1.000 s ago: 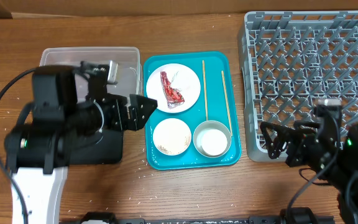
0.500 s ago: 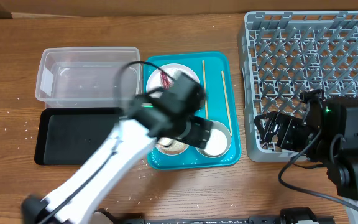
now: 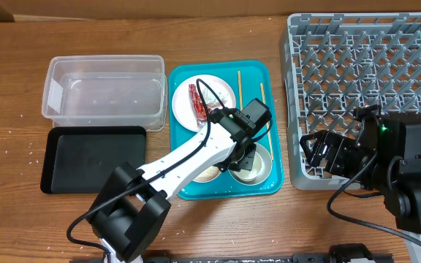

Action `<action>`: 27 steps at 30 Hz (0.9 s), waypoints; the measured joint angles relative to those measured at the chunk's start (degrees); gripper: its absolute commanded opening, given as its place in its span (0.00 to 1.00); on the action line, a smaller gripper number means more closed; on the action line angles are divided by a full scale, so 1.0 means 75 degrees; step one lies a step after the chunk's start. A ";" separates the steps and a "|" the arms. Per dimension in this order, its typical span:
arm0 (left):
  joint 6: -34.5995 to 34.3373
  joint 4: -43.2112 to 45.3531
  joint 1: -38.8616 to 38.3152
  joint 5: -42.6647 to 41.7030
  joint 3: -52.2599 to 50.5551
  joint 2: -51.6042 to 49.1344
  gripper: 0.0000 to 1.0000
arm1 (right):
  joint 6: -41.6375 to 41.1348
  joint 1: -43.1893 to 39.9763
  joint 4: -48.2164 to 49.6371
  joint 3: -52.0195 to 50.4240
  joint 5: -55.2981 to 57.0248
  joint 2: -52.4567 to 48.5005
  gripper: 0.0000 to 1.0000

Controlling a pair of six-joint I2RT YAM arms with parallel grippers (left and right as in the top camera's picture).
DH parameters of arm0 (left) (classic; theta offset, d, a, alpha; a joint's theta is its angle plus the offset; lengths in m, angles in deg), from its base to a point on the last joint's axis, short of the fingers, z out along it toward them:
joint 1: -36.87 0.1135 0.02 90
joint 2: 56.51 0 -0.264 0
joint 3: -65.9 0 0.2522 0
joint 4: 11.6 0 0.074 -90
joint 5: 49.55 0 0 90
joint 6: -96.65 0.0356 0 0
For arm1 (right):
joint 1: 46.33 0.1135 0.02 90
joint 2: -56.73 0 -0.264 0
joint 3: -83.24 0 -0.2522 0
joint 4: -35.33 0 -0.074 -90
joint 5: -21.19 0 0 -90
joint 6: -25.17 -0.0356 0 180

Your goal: Sort waste into correct bins and load items into the dishwasher

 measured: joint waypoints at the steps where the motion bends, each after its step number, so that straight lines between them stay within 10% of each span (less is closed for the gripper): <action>1: 0.0000 -0.0012 0.0006 0.0000 0.0000 0.0006 0.04 | -0.0003 0.0000 0.0000 0.0000 0.0000 0.0000 0.96; 9: 0.0099 -0.0216 0.0600 -0.0624 -0.0003 0.0962 0.04 | -0.0026 0.0000 0.0032 0.0000 -0.0003 0.0000 0.99; 19: 0.2221 -0.0449 0.3669 -0.6269 0.0122 0.3133 0.04 | 0.1262 -0.0003 0.1169 0.0006 -0.2116 0.0000 0.88; 27: 0.4030 -0.1699 0.4121 -0.9119 0.0125 0.3115 0.04 | 0.1833 0.0801 0.2632 0.0009 -0.4771 -0.0207 0.93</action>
